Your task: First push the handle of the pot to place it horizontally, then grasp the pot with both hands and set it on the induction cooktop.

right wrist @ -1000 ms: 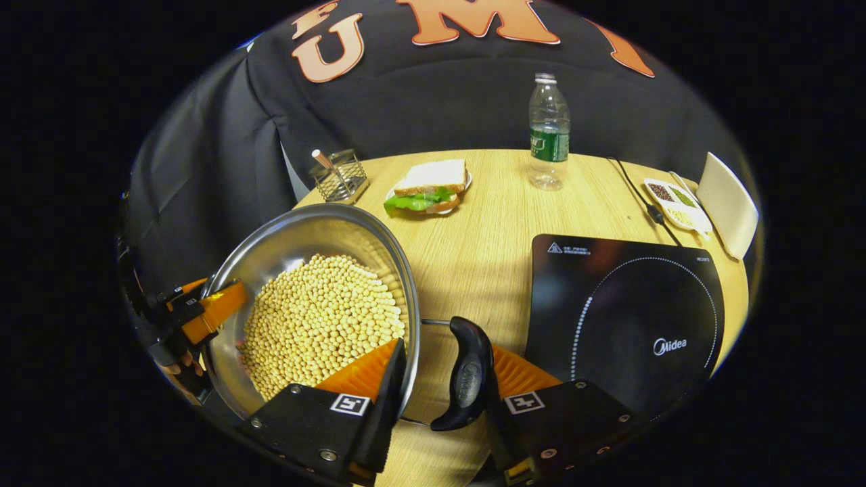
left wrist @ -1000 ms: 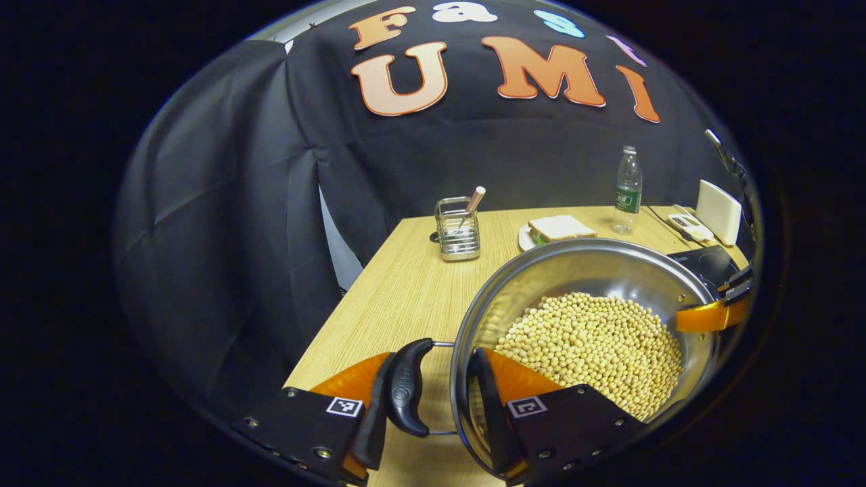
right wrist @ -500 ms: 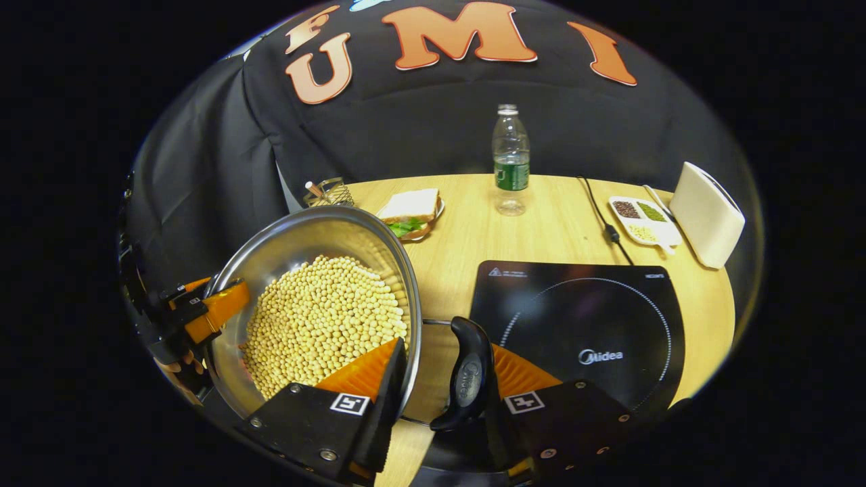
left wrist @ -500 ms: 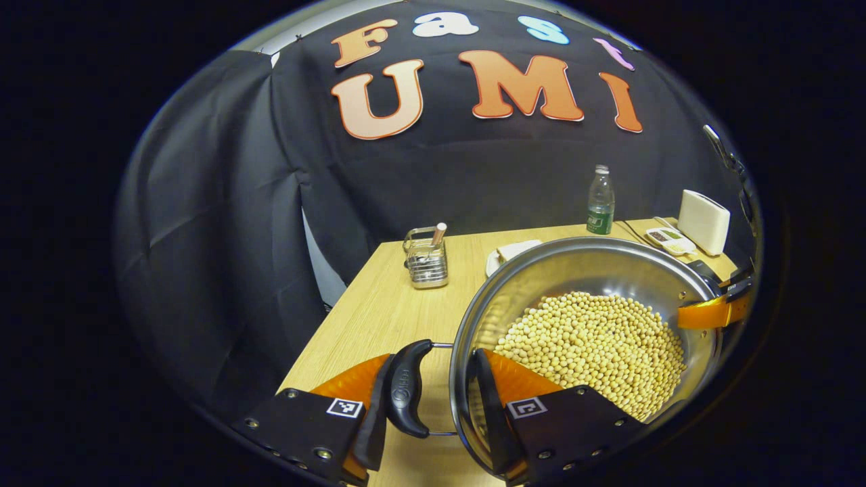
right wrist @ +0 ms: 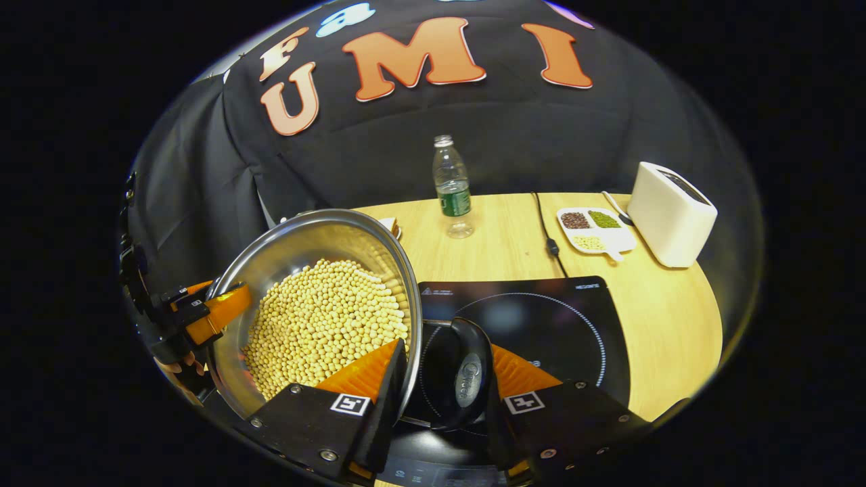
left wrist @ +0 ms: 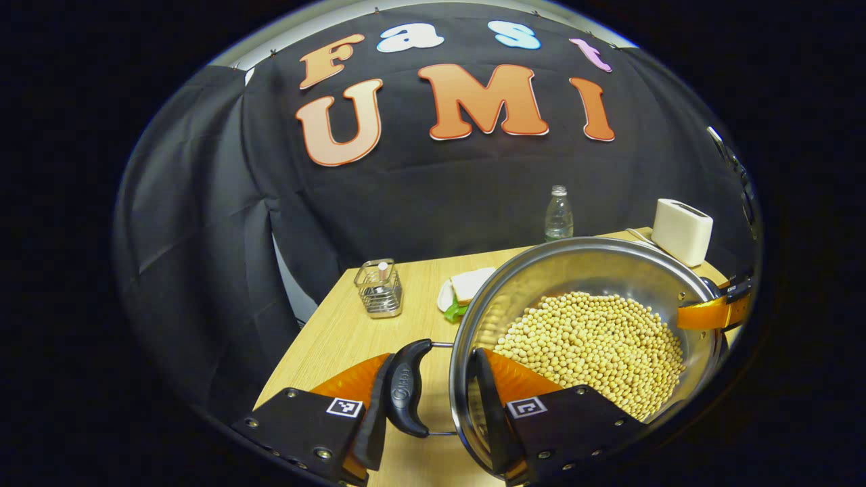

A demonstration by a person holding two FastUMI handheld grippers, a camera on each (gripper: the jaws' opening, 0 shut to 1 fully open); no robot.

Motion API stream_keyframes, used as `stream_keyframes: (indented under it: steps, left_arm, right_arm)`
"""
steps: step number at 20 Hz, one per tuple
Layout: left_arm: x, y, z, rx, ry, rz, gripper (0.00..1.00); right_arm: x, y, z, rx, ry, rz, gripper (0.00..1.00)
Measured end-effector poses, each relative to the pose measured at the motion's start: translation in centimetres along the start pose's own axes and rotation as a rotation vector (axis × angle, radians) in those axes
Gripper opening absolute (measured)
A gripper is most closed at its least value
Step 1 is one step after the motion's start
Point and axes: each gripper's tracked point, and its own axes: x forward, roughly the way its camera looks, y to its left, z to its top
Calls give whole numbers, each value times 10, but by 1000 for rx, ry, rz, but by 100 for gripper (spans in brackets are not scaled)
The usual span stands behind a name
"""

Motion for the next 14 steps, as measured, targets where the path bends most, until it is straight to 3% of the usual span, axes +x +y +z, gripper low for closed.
stream_keyframes:
  steps: [6, 14]
  left_arm:
    - [0, -61, 29, 25, -39, -53, 62]
    - [13, -138, 34, 49, -35, -119, 62]
  right_arm:
    - [-18, -56, 13, 44, -50, -39, 58]
    - [-27, -125, 9, 87, -69, -91, 58]
